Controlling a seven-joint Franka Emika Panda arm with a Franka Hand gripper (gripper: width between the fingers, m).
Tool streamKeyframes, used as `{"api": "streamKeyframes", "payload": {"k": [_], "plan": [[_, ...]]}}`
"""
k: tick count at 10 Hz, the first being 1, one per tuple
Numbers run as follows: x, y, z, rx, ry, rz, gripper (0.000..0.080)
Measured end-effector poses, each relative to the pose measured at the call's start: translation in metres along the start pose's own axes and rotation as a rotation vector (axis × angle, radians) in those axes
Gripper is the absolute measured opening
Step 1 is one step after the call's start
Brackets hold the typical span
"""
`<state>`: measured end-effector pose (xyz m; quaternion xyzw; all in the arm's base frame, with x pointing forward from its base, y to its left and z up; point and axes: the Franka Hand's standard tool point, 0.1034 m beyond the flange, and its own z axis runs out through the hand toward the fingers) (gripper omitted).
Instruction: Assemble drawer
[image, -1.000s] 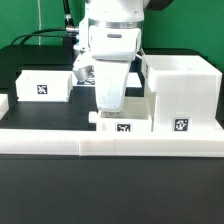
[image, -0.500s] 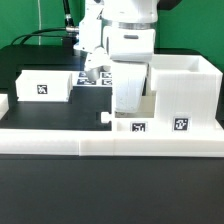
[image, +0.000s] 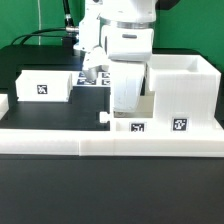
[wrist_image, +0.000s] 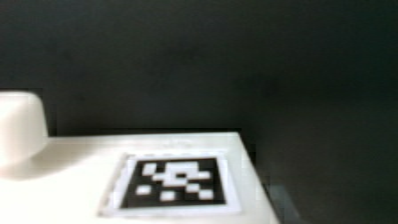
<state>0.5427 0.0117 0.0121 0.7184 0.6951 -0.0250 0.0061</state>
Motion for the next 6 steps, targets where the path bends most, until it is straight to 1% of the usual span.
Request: {"api": "streamKeyframes", "payload": {"k": [1,2,3,4,5,6], "plan": [[0.003,0.003,-0.005,-0.004,0.000,0.012,0.0305],[0.004,0.006,-0.012,-0.010,0.000,0.013,0.0305],[0.003,0.008,-0.017,-0.008,-0.004,0.014,0.0486],[0.001,0.010,-0.027,-0.008,-0.009,0.017,0.0486],[-0.004,0.012,-0.038,-0.010,-0.015,0.021,0.0618],[-0.012,0.013,-0.048,-0.010,-0.022,0.016,0.0640]]}}
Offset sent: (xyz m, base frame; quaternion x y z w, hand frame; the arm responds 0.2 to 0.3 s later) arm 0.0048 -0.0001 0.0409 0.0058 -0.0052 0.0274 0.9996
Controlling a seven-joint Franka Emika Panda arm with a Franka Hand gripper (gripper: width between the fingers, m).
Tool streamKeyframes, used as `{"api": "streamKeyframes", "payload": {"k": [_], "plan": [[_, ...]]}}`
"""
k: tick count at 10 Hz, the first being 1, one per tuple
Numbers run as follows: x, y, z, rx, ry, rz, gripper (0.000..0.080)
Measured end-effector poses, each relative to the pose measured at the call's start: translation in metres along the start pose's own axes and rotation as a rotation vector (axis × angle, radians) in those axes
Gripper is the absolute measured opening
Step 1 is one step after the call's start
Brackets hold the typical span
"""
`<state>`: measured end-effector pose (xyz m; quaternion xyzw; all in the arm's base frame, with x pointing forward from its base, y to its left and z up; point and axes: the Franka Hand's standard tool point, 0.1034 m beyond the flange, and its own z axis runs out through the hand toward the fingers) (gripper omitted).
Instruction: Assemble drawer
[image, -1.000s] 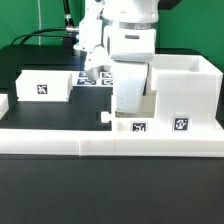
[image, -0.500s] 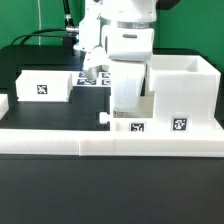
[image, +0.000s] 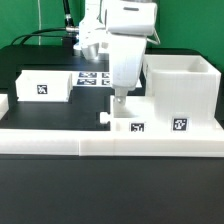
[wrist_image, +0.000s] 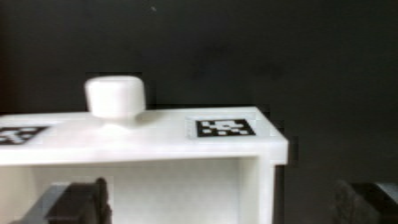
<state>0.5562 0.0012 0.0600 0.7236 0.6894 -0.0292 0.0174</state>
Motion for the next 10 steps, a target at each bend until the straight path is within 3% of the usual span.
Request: {"api": "streamKeyframes", "payload": {"k": [3,5,6,8,10], "plan": [[-0.041,-0.002,-0.013,0.016,-0.014,-0.085,0.0648],[-0.043,-0.003,-0.011,0.018,-0.010,-0.077,0.0649],[-0.046,-0.004,-0.008,0.022,-0.003,-0.096,0.0649],[-0.070,-0.007,0.013,0.045,0.083,-0.132,0.0649],[-0.073,-0.007,0.022,0.052,0.161,-0.158,0.0649]]}}
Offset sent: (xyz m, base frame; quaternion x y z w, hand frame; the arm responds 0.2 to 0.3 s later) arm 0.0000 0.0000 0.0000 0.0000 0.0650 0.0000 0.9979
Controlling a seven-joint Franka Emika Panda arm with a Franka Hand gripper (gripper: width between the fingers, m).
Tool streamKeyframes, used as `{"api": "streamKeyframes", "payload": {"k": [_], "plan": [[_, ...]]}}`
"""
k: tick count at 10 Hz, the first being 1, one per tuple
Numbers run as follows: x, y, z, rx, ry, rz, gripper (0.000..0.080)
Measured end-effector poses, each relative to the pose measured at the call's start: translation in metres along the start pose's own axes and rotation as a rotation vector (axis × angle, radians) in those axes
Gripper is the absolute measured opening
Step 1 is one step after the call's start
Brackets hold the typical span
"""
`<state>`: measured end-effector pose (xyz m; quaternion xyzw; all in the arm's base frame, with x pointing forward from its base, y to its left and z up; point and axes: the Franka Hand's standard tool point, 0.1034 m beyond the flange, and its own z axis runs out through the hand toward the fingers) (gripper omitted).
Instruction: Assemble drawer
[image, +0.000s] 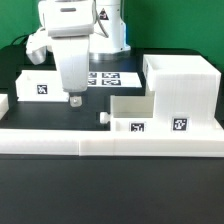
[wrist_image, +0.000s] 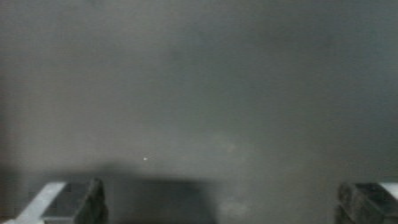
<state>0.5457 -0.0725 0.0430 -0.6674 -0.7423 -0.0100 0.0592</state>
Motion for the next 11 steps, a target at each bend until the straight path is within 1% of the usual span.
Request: {"api": "streamKeyframes", "payload": {"k": [2,3,6,8,11], "plan": [[0.001,-0.001,0.007,0.007,0.034,0.017,0.0649],[0.010,0.002,0.008,0.007,0.037,0.043,0.0649],[0.038,0.007,0.015,0.017,0.051,0.081,0.0649],[0.040,0.009,0.015,0.017,0.048,0.144,0.0649],[0.040,0.008,0.016,0.018,0.049,0.146,0.0649]]}}
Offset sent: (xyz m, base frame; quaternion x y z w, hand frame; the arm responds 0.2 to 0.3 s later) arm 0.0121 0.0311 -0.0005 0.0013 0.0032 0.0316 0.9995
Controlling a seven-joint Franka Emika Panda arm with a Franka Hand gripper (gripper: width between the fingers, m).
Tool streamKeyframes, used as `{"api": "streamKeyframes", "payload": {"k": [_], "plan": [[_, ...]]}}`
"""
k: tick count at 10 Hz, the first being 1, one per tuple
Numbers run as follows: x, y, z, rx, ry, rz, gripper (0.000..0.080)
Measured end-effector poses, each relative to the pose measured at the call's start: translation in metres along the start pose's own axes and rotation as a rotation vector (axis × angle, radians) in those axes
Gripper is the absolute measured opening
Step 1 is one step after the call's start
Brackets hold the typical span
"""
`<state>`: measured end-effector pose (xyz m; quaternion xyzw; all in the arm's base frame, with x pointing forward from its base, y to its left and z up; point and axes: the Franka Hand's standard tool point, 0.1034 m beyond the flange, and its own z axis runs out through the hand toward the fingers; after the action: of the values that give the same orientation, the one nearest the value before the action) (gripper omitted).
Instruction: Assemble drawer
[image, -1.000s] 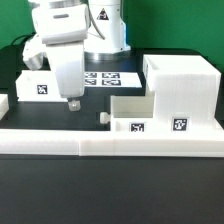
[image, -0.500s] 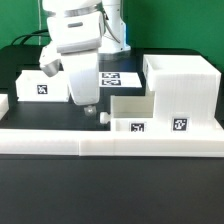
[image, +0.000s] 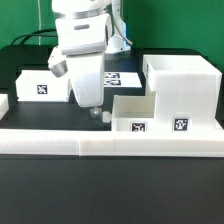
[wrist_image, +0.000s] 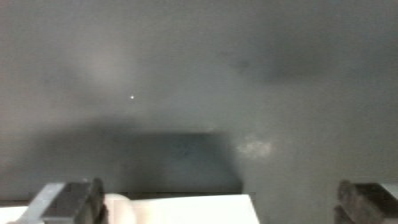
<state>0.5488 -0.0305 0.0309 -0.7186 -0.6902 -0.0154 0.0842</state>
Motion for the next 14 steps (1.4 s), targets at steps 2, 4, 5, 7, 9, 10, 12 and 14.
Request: {"api": "streamKeyframes", "payload": {"k": [2,4,5,7,9,10,12,14], "plan": [[-0.001,0.002,0.001,-0.003,-0.018,-0.035,0.0649],[0.000,0.006,0.000,0.013,-0.052,-0.032,0.0649],[0.001,0.007,-0.002,0.015,-0.051,-0.018,0.0649],[0.001,0.004,-0.004,0.008,-0.052,0.155,0.0649],[0.000,0.004,-0.003,0.011,-0.054,0.132,0.0649],[0.000,0.005,-0.003,0.012,-0.054,0.127,0.0649],[0.001,0.022,-0.011,0.046,-0.050,0.050,0.0649],[0.017,0.032,-0.010,0.068,-0.060,0.025,0.0649]]}}
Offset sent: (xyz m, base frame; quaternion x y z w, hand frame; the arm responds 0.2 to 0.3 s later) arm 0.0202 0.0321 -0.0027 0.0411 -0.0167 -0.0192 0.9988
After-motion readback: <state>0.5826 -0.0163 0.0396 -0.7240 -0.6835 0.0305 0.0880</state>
